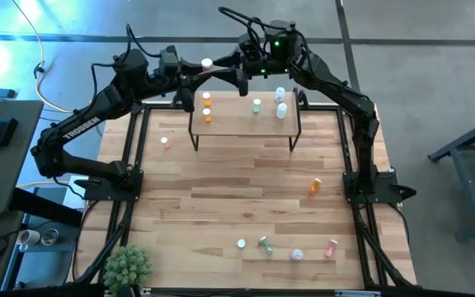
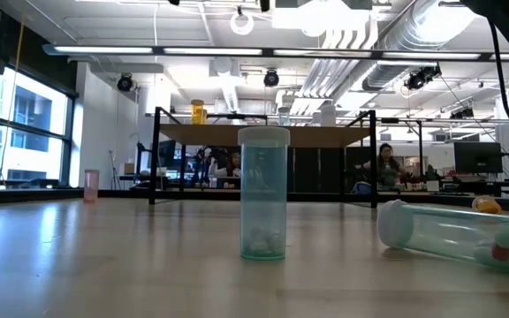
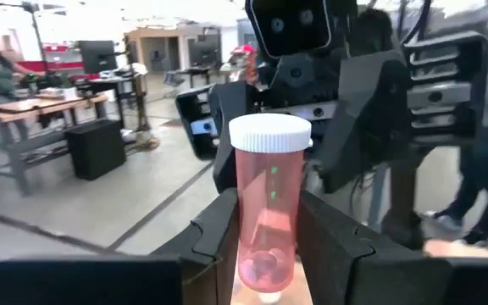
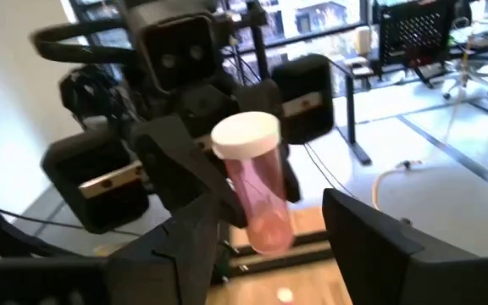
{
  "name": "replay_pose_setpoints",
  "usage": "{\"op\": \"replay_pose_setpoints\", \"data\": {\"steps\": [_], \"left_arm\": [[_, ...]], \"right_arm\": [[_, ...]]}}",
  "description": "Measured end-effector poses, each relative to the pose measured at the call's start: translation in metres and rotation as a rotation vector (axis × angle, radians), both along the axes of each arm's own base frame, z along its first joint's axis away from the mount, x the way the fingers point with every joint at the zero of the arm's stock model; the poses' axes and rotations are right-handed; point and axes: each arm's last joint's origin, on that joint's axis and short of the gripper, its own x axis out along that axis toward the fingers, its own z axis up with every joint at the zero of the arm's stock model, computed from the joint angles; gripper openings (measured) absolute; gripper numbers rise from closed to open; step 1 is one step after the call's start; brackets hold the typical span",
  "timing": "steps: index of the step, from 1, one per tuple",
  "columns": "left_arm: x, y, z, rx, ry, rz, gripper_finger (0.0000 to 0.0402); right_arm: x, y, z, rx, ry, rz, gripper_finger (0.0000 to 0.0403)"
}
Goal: Pick and place medicine bottles onto shelf by color
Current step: Adjust the pill bottles on the shelf
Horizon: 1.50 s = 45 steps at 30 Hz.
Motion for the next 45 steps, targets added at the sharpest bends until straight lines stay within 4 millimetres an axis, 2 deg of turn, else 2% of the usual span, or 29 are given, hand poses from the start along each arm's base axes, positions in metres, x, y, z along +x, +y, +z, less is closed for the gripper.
{"op": "replay_pose_setpoints", "data": {"steps": [9,16,22,30,45], "left_arm": [[-0.001,0.004,-0.012,-0.023,0.126,0.120,0.0095],[0.011,0.015,-0.028,-0.060,0.198,0.135,0.0095],[0.025,0.027,-0.043,-0.070,0.259,0.142,0.0095],[0.035,0.035,-0.055,-0.033,0.331,0.098,0.0095],[0.047,0.023,-0.056,-0.023,0.323,0.006,0.0095]], "right_arm": [[-0.016,-0.029,-0.005,-0.088,0.050,-0.067,0.0202],[-0.025,-0.045,-0.005,-0.197,0.056,-0.086,0.0202],[-0.027,-0.044,-0.005,-0.249,0.034,0.038,0.0202],[-0.033,-0.046,-0.017,-0.169,0.130,0.116,0.0202],[-0.022,-0.023,-0.028,-0.228,0.250,0.101,0.0202]]}}
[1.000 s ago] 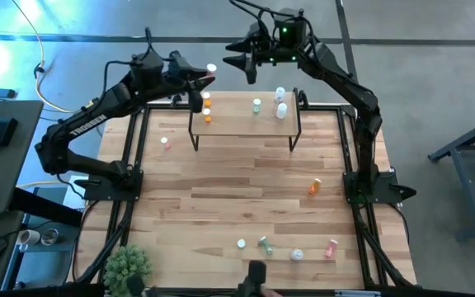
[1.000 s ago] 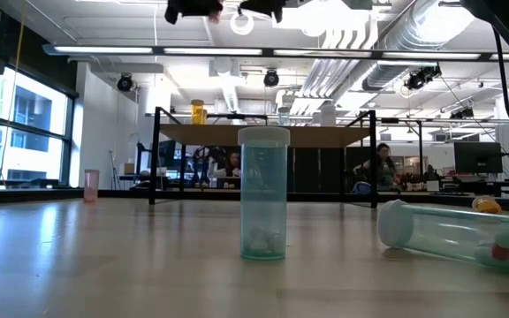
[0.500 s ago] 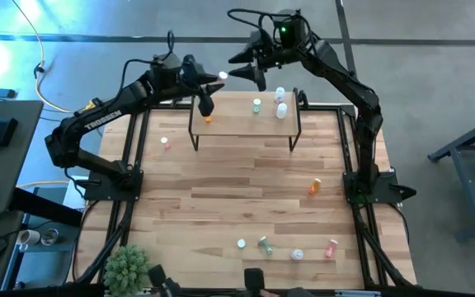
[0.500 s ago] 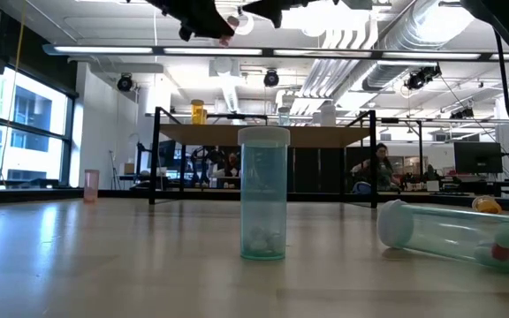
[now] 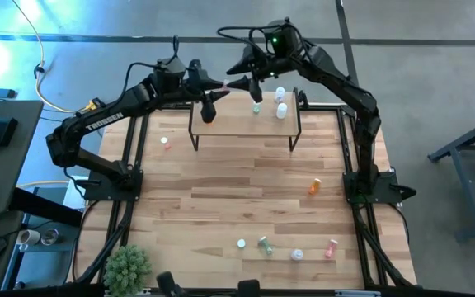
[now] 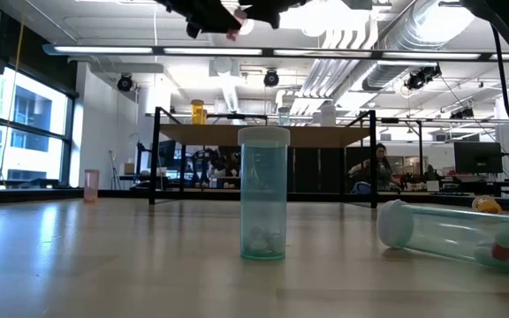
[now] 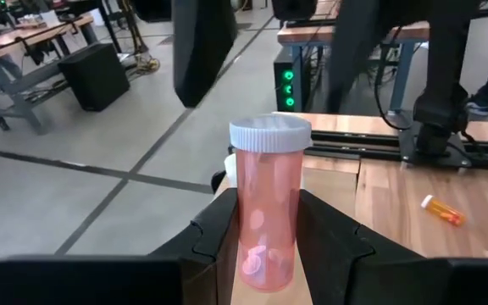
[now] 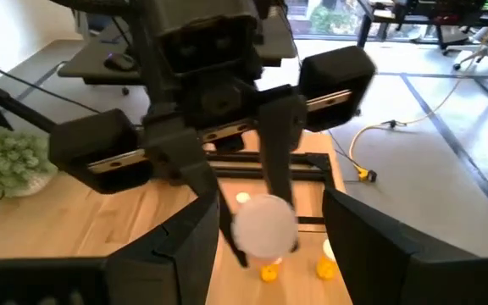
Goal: Pick and place medicine bottles onto shelf by color
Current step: Adjust the pill bottles on the shelf
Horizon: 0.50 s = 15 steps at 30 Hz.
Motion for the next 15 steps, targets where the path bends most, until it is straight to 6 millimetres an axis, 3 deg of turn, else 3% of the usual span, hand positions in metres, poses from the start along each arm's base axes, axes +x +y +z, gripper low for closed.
{"op": "replay_pose_setpoints", "data": {"steps": [15], "left_arm": [[0.006,-0.007,0.003,0.024,-0.019,-0.028,0.0095]], "right_arm": [[0.005,0.012,-0.004,0.014,0.053,-0.024,0.0188]]}}
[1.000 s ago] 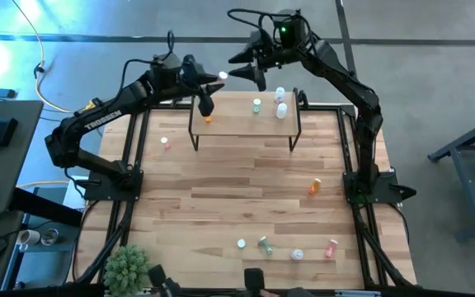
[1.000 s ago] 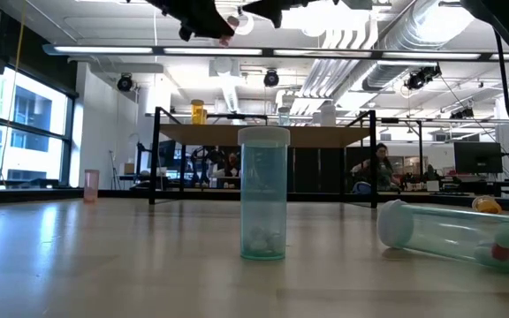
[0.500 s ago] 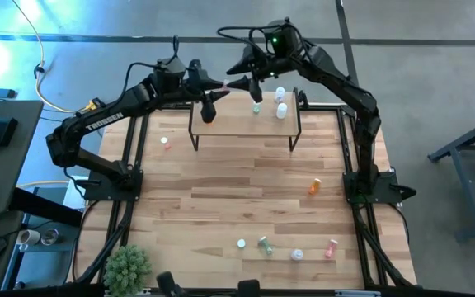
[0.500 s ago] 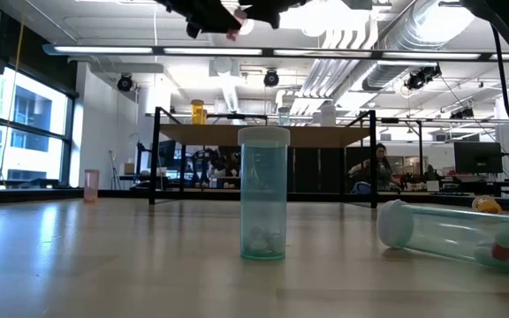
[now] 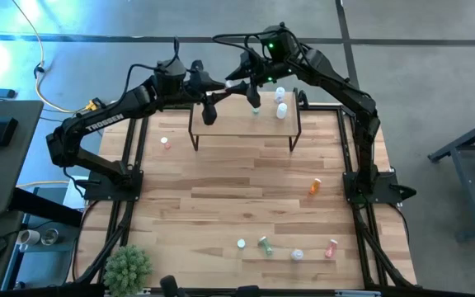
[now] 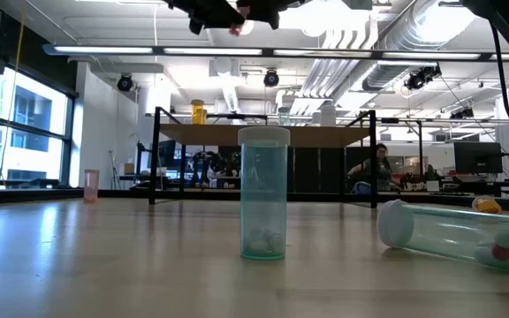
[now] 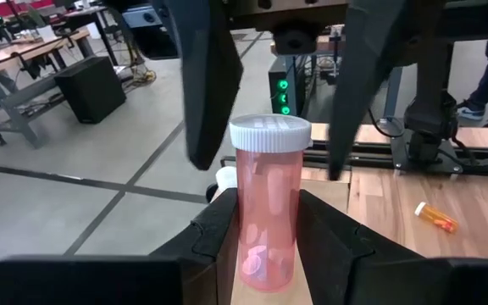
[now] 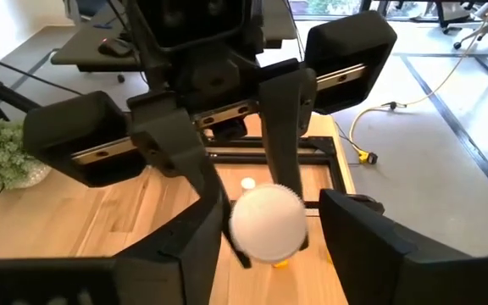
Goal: Pick and place medicine bottles onto shelf by color
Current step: Adjust the pill bottles on the shelf
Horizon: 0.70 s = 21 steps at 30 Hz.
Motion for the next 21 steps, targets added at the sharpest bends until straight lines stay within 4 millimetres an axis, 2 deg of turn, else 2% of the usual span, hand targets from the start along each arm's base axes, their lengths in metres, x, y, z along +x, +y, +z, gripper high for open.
{"op": "replay_pose_setpoints", "data": {"steps": [9,21], "left_arm": [[0.0000,0.0000,0.0000,0.000,0.000,0.000,0.0095],[0.0000,0.0000,0.0000,0.000,0.000,0.001,0.0095]], "right_arm": [[-0.0012,0.0006,-0.0027,0.015,0.029,-0.002,0.0136],[-0.0012,0.0008,-0.0028,0.017,0.030,-0.001,0.0100]]}}
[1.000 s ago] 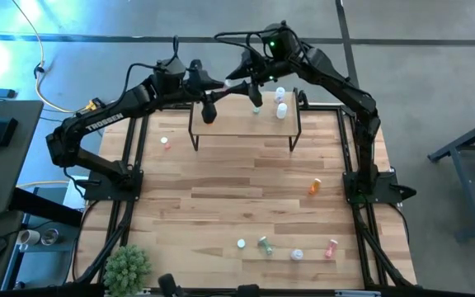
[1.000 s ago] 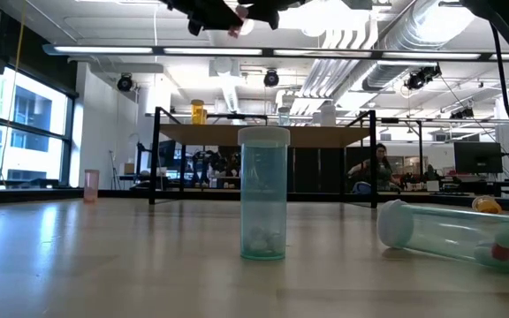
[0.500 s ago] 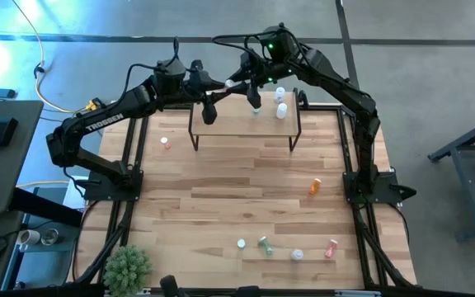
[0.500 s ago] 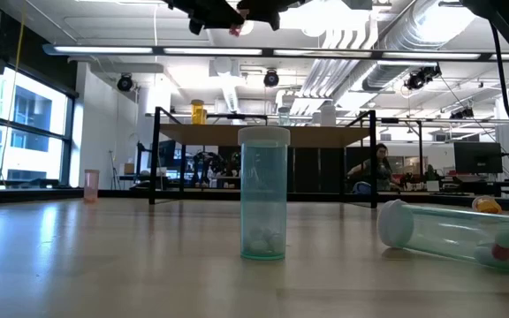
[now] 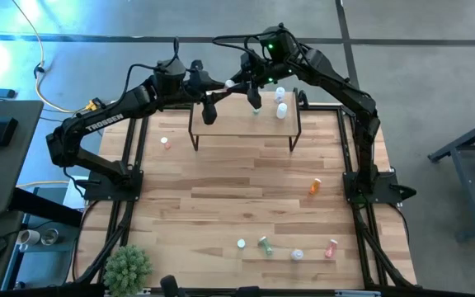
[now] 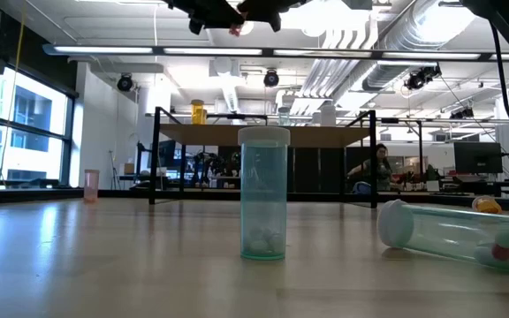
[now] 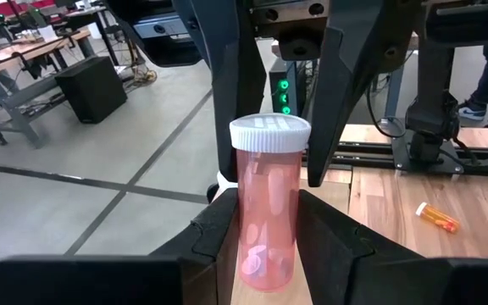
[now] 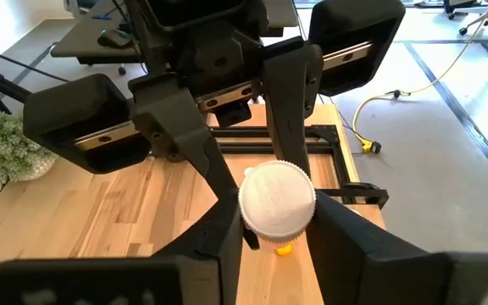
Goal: Pick and place medicine bottles onto shelf by color
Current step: Adjust the pill bottles on the shelf
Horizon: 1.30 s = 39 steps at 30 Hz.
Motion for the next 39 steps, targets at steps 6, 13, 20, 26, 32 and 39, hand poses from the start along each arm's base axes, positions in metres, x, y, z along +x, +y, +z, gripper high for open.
{"op": "replay_pose_setpoints", "data": {"steps": [6,13,20,26,32,39], "left_arm": [[0.000,0.000,0.000,0.000,0.000,0.000,0.0095],[0.000,0.000,0.000,-0.006,-0.001,0.004,0.0116],[-0.001,0.000,-0.004,-0.052,0.021,0.022,0.0169],[-0.013,-0.001,0.002,-0.060,0.019,0.106,0.0203],[-0.031,-0.008,0.013,-0.053,0.012,0.130,0.0207],[-0.049,-0.021,0.029,0.004,-0.020,0.130,0.0207]], "right_arm": [[0.000,0.000,0.000,0.000,0.000,0.000,0.0099],[0.000,0.000,0.000,0.000,0.000,0.001,0.0098],[0.000,-0.001,-0.001,-0.011,0.012,-0.035,0.0098],[-0.002,-0.006,-0.001,0.013,0.029,-0.131,0.0098],[-0.003,-0.009,-0.002,0.015,0.047,-0.236,0.0098],[-0.003,-0.010,-0.002,0.033,0.053,-0.319,0.0097]]}}
